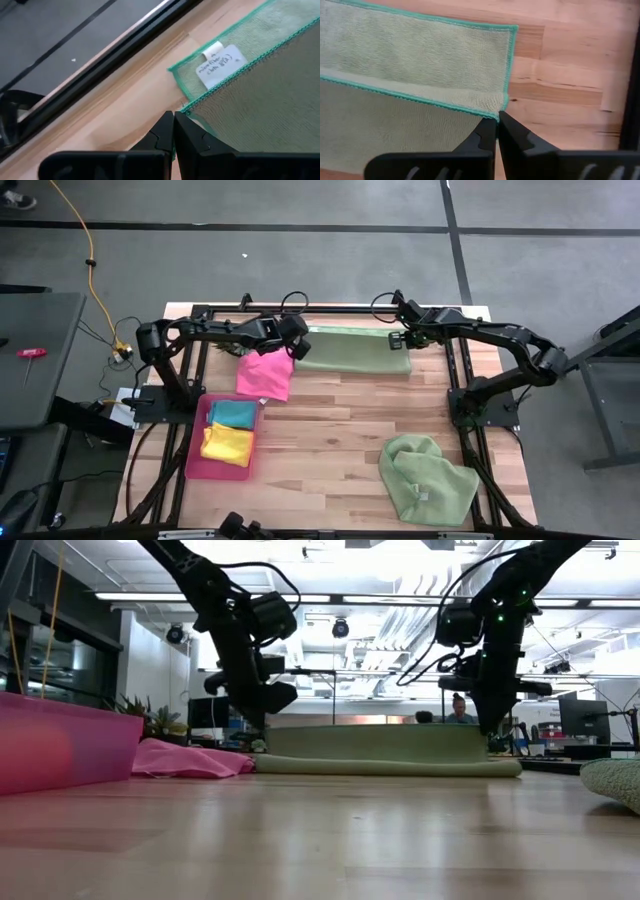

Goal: Fold microfiber towels
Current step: Fold the top green microfiber towel

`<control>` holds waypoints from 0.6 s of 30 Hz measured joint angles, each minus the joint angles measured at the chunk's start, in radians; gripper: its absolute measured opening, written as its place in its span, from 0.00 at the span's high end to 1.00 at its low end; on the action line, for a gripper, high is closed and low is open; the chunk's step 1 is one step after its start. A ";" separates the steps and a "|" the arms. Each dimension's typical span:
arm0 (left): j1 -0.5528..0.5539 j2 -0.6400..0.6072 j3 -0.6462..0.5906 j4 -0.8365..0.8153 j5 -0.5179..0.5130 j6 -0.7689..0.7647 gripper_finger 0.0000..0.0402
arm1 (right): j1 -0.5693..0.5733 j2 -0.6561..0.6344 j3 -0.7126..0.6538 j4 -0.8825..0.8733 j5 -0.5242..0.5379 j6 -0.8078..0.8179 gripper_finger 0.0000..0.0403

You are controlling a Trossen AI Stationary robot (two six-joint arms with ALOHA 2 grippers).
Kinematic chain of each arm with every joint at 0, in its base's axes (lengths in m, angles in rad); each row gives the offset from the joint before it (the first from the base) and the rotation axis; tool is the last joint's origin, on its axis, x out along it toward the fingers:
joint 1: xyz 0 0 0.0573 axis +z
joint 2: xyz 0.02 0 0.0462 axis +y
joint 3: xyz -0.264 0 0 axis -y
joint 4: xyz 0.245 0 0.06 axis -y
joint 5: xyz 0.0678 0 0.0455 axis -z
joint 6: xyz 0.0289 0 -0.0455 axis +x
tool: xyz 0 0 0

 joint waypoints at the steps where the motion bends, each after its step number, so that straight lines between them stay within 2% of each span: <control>1: 0.000 0.000 0.000 0.003 -0.006 0.002 1.00 | 0.000 0.000 0.000 0.000 -0.003 0.000 1.00; 13: 0.024 -0.001 -0.001 0.108 0.037 0.093 1.00 | -0.001 0.000 0.000 -0.020 0.044 0.024 1.00; 18: 0.025 -0.001 -0.001 0.104 0.040 0.080 1.00 | -0.001 0.000 0.000 -0.019 0.043 0.019 1.00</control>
